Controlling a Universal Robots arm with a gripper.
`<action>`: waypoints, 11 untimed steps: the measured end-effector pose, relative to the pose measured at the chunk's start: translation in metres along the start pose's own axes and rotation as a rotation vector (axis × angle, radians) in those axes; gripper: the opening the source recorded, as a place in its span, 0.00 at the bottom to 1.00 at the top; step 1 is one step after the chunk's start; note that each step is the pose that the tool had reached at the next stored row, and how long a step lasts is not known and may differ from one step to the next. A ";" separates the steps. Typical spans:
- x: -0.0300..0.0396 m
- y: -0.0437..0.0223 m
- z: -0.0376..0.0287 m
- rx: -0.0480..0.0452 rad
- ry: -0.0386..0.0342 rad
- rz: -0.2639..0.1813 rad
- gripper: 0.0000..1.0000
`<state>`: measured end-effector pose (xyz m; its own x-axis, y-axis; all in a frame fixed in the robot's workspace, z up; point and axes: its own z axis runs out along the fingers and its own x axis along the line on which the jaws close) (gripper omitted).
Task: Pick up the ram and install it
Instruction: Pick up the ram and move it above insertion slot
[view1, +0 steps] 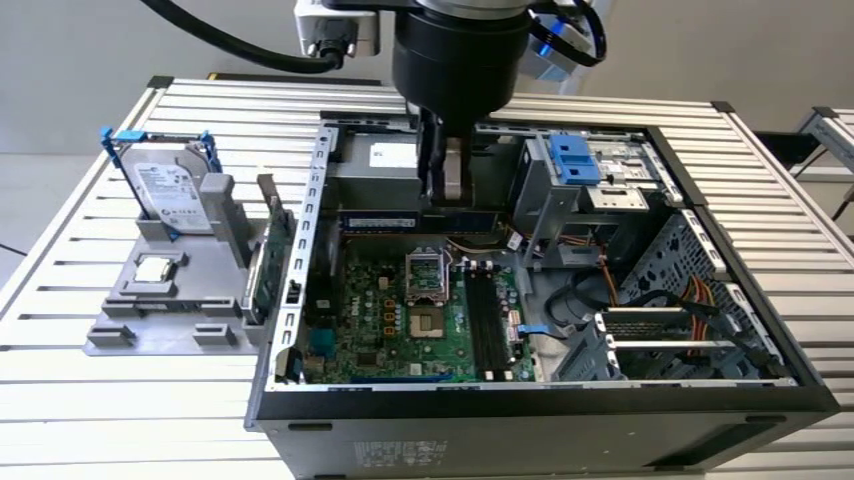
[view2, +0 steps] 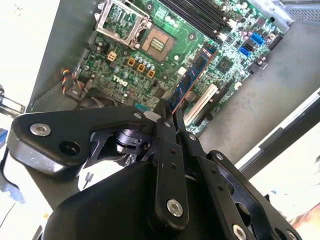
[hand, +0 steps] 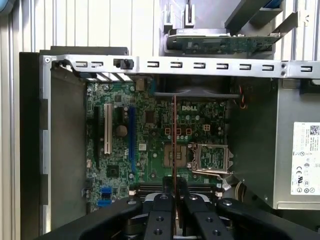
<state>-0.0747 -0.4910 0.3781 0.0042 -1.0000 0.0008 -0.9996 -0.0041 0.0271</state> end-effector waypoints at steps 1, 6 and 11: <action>0.0000 -0.0007 0.0000 0.0000 0.0000 0.000 0.00; 0.0000 -0.0067 -0.0002 0.0000 -0.0001 0.000 0.00; 0.0001 -0.0152 -0.0004 -0.0001 0.0000 0.000 0.00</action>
<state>-0.0595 -0.4910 0.3781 0.0042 -1.0000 0.0008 -0.9996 -0.0042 0.0272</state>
